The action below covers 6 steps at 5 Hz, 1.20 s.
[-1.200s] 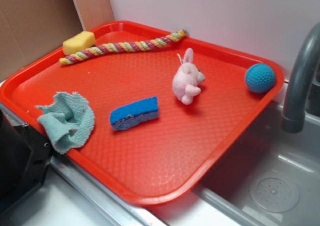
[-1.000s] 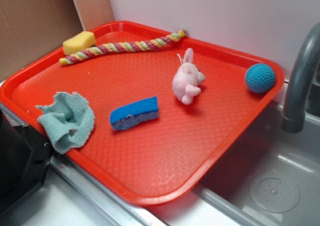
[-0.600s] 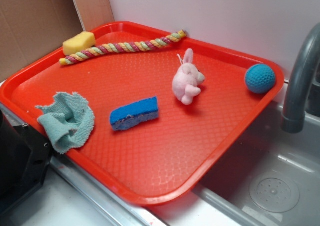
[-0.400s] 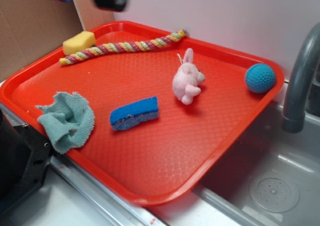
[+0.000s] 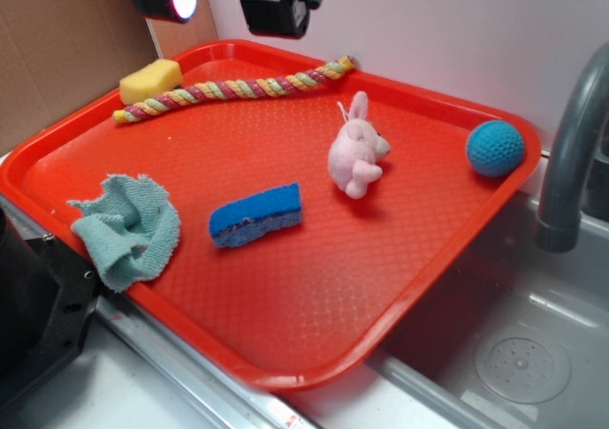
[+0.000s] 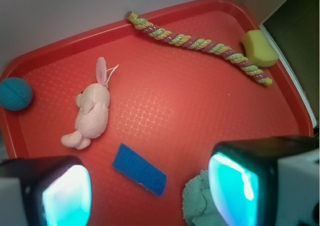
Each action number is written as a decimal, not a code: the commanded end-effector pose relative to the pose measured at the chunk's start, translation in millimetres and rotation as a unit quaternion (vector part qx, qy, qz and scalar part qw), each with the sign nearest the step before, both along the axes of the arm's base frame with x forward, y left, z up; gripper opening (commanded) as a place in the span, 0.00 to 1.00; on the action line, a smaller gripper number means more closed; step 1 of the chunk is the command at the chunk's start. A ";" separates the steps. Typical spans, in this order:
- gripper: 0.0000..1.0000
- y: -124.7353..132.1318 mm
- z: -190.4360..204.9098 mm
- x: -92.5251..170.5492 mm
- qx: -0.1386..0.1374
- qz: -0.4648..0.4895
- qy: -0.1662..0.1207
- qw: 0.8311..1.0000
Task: Grab the pink bunny.
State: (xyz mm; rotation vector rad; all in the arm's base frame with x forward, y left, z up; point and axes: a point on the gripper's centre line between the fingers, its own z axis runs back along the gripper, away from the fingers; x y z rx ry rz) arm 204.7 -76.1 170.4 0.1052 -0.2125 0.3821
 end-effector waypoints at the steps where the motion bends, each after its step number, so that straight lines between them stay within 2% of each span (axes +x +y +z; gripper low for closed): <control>1: 1.00 -23.9 -22.0 44.2 -0.025 0.006 -0.021 0.999; 2: 1.00 -41.3 -50.4 64.9 -0.040 0.003 -0.025 0.999; 3: 1.00 -46.1 -79.9 73.5 -0.061 0.016 -0.013 0.998; 4: 1.00 -32.0 -115.9 77.1 -0.084 0.024 0.016 0.996; 5: 1.00 -21.5 -142.0 80.2 -0.088 0.016 0.052 0.995; 6: 0.00 -22.2 -136.0 84.5 -0.066 0.012 0.069 0.995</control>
